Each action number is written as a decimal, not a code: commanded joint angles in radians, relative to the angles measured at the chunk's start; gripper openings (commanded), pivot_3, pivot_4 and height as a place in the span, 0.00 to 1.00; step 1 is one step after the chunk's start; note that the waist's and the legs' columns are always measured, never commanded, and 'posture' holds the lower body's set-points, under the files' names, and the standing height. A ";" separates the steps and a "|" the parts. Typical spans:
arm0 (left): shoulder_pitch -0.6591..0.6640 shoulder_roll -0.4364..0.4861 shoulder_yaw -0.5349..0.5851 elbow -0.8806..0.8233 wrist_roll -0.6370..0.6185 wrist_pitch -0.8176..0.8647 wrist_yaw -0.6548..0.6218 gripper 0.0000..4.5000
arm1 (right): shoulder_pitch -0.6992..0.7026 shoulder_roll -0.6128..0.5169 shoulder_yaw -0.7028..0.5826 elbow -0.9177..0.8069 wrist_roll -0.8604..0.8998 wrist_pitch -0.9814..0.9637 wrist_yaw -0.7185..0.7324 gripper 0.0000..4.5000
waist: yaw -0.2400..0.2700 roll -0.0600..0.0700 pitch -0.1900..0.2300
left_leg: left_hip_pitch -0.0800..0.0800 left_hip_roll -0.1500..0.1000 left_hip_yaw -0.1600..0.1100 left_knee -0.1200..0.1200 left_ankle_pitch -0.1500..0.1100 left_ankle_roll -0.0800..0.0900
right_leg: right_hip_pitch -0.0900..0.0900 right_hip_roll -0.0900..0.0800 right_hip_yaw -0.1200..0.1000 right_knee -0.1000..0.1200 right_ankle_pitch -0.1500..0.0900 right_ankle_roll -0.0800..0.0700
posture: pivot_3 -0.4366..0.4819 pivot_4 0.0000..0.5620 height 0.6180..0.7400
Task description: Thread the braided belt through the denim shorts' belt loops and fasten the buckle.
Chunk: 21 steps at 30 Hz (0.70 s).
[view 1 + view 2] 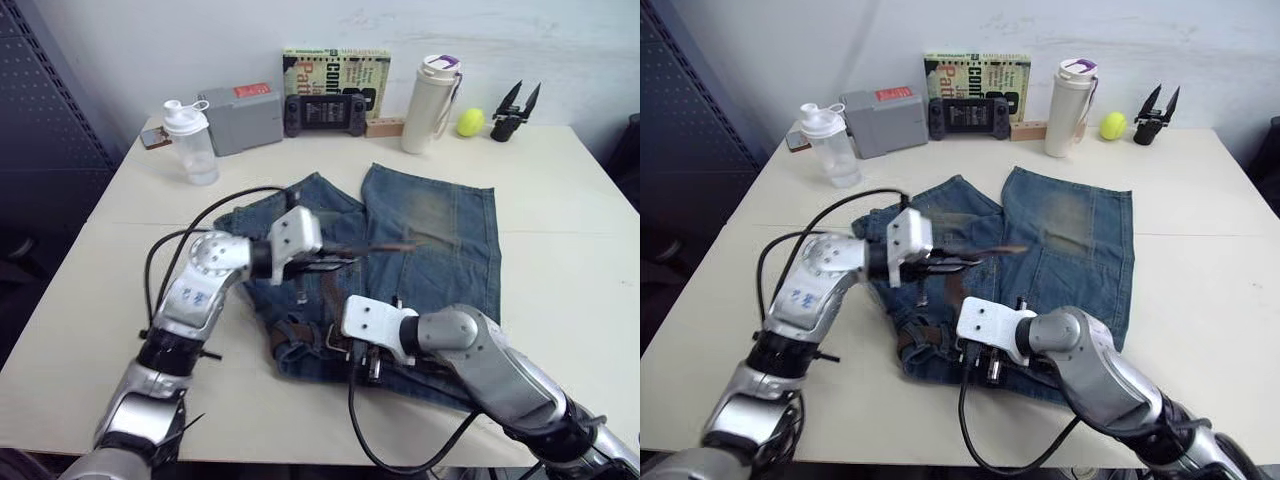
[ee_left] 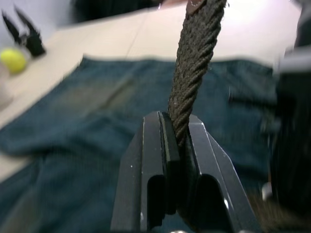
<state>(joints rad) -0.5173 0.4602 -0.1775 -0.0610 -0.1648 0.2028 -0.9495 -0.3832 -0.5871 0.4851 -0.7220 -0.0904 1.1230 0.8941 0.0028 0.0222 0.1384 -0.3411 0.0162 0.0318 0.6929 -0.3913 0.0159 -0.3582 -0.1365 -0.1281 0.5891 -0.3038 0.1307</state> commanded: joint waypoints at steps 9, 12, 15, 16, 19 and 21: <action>0.199 0.182 0.043 -0.118 0.091 -0.153 0.027 0.00 | 0.034 0.154 -0.323 -0.152 0.230 0.255 -0.103 0.03 | 0.001 -0.001 0.027 | -0.018 -0.004 0.004 0.006 0.002 0.000 | -0.017 0.003 -0.002 0.003 0.001 0.001 | 0.48 0.27 0.92; 0.219 0.199 0.051 -0.140 0.102 -0.149 0.043 0.00 | 0.053 0.166 -0.389 -0.203 0.284 0.293 -0.114 0.03 | -0.001 -0.001 0.028 | -0.018 -0.003 0.004 0.006 0.002 0.000 | -0.018 0.003 -0.001 0.004 0.001 0.001 | 0.48 0.27 0.92; 0.233 0.218 0.052 -0.159 0.108 -0.148 0.049 0.00 | 0.065 0.192 -0.459 -0.248 0.331 0.313 -0.134 0.03 | -0.003 -0.001 0.029 | -0.018 -0.003 0.005 0.005 0.002 0.000 | -0.018 0.004 -0.001 0.005 0.001 0.001 | 0.48 0.27 0.92; 0.236 0.223 0.052 -0.163 0.110 -0.150 0.050 0.00 | 0.072 0.194 -0.472 -0.264 0.342 0.311 -0.140 0.03 | -0.003 -0.001 0.029 | -0.018 -0.003 0.005 0.005 0.002 0.000 | -0.019 0.003 0.000 0.005 0.001 0.001 | 0.48 0.27 0.92; 0.240 0.236 0.050 -0.170 0.117 -0.149 0.051 0.00 | 0.132 0.170 -0.496 -0.313 0.376 0.261 -0.161 0.03 | -0.003 -0.001 0.030 | -0.017 -0.003 0.006 0.005 0.002 0.000 | -0.019 0.004 0.000 0.006 0.001 0.001 | 0.48 0.27 0.92; 0.241 0.242 0.049 -0.172 0.120 -0.151 0.048 0.00 | 0.185 0.128 -0.498 -0.325 0.426 0.162 -0.154 0.21 | -0.002 -0.001 0.030 | -0.017 -0.003 0.006 0.004 0.002 0.000 | -0.019 0.004 0.000 0.005 0.001 0.001 | 0.48 0.27 0.92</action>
<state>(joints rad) -0.2797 0.6885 -0.1435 -0.1958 -0.0516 0.0622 -0.9035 -0.2125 -0.4393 0.0109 -0.9091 0.2845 1.3650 0.7387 0.0003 0.0214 0.1686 -0.3583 0.0131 0.0375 0.6972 -0.3892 0.0157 -0.3772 -0.1326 -0.1282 0.5946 -0.3031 0.1322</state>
